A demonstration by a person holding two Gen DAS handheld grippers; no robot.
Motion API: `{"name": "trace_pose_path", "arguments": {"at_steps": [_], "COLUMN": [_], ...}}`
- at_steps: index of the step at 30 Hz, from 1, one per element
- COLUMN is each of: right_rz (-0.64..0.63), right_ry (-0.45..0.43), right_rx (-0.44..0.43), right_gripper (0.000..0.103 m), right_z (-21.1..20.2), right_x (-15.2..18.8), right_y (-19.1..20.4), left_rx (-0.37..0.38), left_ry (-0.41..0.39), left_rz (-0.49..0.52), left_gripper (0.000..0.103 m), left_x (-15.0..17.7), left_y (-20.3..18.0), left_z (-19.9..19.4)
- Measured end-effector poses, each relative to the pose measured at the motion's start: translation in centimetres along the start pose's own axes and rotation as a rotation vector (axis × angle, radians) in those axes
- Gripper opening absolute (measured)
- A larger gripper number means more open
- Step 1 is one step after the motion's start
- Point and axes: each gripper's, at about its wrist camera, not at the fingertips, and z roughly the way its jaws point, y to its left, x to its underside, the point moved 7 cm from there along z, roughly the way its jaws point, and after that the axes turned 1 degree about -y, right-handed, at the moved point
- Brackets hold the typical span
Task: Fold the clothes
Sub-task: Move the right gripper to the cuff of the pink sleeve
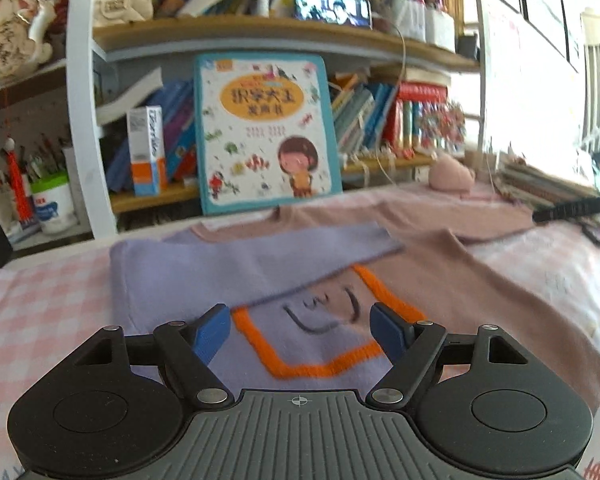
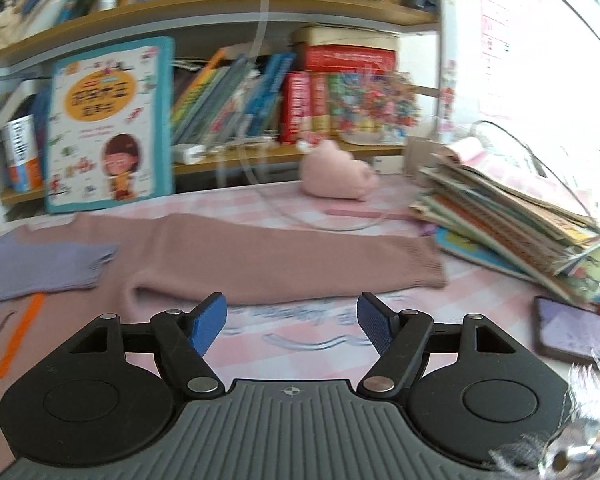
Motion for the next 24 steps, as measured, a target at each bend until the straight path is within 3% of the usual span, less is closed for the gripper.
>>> {"name": "trace_pose_path", "arguments": {"at_steps": [11,24], "right_rz": [0.012,0.078], "right_ry": [0.089,0.136], "right_rx": [0.064,0.085], "right_gripper": [0.07,0.067], "right_z": [4.5,7.3], "right_x": [-0.9,-1.8], "right_y": [-3.7,-6.4], "left_rx": [0.001,0.007], "left_ry": [0.085,0.109], "left_rz": [0.043,0.007], "left_gripper": [0.087,0.091], "left_x": [2.6,2.8], "left_y": [-0.7,-0.3], "left_z": [0.6,1.0]}}
